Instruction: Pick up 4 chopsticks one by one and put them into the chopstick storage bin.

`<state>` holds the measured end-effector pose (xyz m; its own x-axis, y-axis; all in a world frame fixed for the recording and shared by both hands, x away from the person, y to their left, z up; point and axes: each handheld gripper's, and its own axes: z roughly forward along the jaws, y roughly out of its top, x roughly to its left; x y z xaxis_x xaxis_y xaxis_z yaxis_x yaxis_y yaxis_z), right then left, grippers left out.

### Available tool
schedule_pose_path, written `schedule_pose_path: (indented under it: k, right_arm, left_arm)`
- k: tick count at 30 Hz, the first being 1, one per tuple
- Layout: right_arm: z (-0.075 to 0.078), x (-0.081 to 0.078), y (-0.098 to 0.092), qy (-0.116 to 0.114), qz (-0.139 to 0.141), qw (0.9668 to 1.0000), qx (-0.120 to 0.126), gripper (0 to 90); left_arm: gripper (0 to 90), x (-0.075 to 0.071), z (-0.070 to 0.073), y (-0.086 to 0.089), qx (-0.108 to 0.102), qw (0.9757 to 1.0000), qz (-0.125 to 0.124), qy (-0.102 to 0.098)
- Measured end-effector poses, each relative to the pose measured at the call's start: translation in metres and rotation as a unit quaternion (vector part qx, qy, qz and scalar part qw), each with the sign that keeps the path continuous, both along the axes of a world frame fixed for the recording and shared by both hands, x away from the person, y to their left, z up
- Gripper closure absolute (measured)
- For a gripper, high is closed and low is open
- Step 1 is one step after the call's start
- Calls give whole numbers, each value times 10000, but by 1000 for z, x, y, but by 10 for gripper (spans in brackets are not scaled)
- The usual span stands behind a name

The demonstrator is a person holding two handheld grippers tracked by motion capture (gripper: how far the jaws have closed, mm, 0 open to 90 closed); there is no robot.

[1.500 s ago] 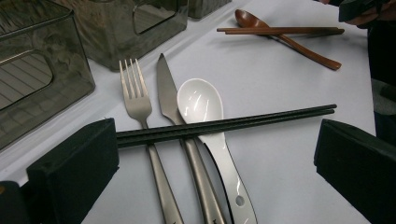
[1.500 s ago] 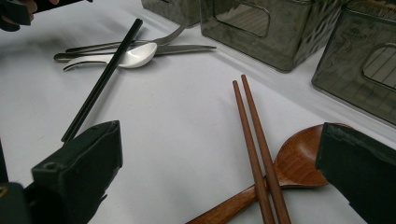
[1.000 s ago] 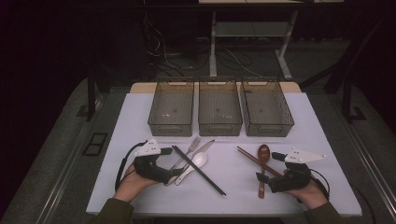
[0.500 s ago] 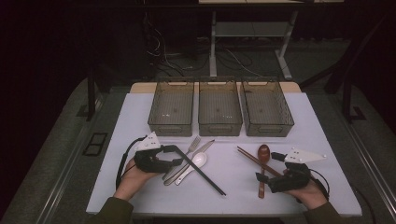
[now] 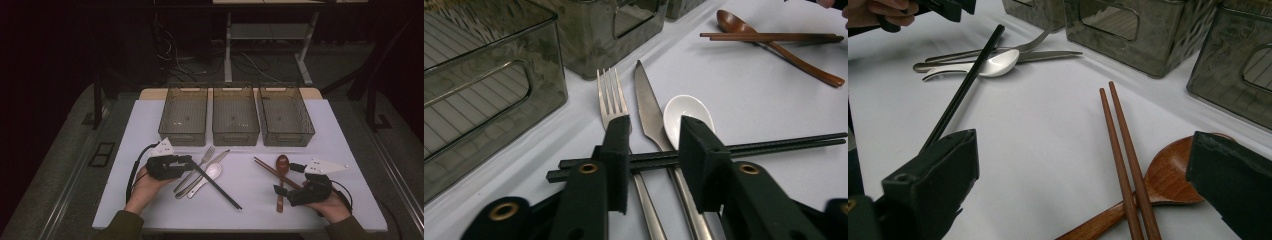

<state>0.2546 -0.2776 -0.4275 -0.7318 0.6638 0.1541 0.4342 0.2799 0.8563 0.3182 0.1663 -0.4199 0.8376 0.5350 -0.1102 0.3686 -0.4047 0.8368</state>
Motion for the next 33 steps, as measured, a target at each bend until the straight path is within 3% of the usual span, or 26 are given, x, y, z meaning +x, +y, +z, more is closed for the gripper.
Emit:
schedule_pose_path:
  k: [8,15,25,33]
  right_arm:
    - [-1,-1,-3,21,45,9999,106,3]
    - [-5,2,-8,56,27,10000,19,3]
    - [-5,4,-22,60,-61,9999,131,3]
    - [-6,3,-19,70,-26,9999,98,3]
  left_arm:
    - [772,8,0,-1,49,9999,84,42]
    - [878,21,0,-7,136,9998,16,125]
    - [887,36,-3,-19,346,9992,54,175]
    - [887,44,-13,-23,782,9965,171,242]
